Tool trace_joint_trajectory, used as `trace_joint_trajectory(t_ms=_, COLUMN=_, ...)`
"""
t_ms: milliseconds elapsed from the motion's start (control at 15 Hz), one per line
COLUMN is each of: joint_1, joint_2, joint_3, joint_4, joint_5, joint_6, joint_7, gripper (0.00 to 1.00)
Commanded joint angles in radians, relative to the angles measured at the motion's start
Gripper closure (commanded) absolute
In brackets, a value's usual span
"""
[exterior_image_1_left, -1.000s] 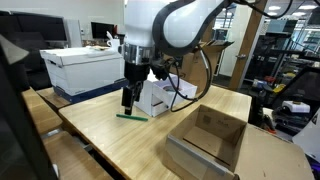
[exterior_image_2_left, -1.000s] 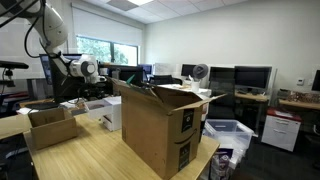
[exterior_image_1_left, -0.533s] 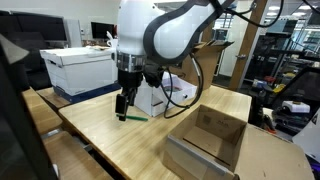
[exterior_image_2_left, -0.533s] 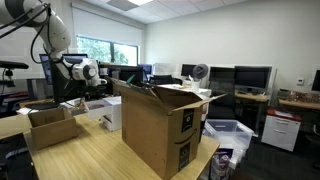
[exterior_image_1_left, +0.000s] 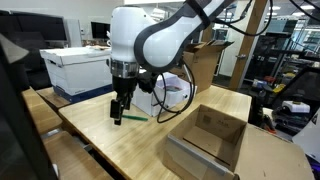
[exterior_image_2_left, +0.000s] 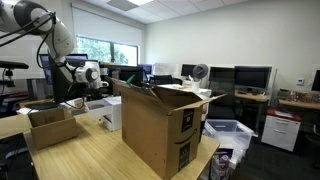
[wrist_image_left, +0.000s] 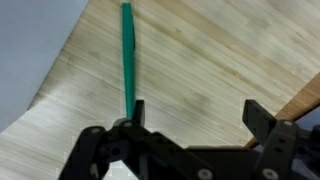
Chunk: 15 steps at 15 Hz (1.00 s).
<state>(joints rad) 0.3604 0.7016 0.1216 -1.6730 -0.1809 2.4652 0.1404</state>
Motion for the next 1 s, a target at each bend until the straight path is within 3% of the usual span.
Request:
trace_joint_trajectory(t_ms=0, joint_1=0.016, joint_2=0.032, joint_3=-0.031, joint_4=0.052, joint_5=-0.024, joint_6=-0.03, joint_7=-0.003, gripper=0.0)
trace_joint_trajectory(t_ms=933, joint_1=0.012, joint_2=0.038, joint_3=-0.034, joint_4=0.051, joint_5=-0.004, joint_6=-0.014, joint_7=0.002, gripper=0.0)
